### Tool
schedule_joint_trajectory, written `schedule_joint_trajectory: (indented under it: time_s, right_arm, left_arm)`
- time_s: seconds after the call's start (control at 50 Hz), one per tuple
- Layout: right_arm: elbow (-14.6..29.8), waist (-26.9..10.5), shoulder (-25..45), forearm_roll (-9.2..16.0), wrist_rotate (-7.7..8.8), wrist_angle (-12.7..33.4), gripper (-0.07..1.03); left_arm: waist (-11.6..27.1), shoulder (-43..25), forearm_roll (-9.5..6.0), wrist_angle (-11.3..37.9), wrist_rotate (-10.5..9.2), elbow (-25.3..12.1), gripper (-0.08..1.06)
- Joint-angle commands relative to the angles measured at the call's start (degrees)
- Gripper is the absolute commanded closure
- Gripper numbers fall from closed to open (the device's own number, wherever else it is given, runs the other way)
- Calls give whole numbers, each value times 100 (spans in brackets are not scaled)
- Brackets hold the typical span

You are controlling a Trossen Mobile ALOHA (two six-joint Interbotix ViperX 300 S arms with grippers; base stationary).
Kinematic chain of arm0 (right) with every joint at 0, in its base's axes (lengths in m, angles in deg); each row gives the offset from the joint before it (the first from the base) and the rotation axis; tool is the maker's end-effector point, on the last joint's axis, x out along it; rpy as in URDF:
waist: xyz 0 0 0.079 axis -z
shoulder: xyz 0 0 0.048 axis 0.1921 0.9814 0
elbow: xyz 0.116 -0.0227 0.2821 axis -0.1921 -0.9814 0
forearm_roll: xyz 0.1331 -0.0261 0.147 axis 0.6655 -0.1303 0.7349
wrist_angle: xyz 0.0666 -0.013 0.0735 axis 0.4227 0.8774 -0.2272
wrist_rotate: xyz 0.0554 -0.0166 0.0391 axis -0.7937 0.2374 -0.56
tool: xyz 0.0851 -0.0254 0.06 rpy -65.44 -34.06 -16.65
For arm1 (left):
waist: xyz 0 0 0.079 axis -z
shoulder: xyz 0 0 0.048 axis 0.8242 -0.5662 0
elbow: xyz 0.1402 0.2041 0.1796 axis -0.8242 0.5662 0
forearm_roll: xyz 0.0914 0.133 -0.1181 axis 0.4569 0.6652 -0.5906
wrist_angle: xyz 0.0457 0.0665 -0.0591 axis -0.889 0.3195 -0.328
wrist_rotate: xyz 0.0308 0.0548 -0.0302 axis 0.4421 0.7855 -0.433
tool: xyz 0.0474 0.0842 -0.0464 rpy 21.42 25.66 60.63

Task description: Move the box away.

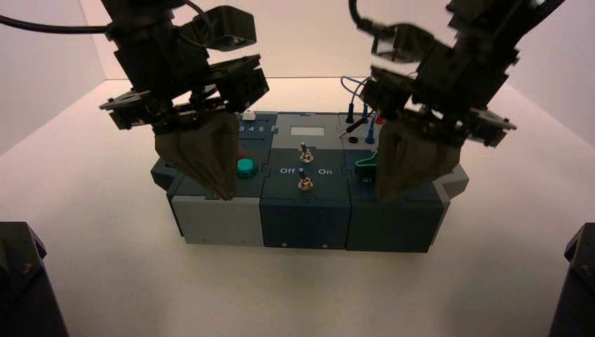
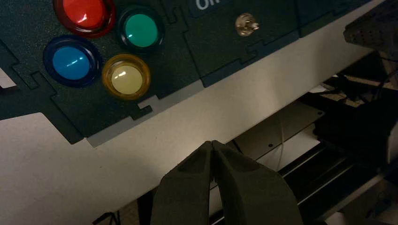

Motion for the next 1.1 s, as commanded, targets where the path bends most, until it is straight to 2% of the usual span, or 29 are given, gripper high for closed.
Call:
schedule_joint_trajectory:
  time_s: [0.02, 0.3, 0.7, 1.1]
  right_arm:
    - [114, -44, 79, 35, 9, -18, 99]
    - [123, -44, 176, 70, 9, 0, 99]
    - [141, -44, 457, 141, 26, 35, 99]
    - [387, -44, 1107, 105, 70, 35, 99]
  left_arm:
    - [18, 18, -9, -26, 0, -88, 101]
    - [18, -246, 44, -105, 123, -26, 101]
    - [18, -844, 97, -343, 334, -158, 101]
    - [18, -1230, 316, -554, 422, -334, 101]
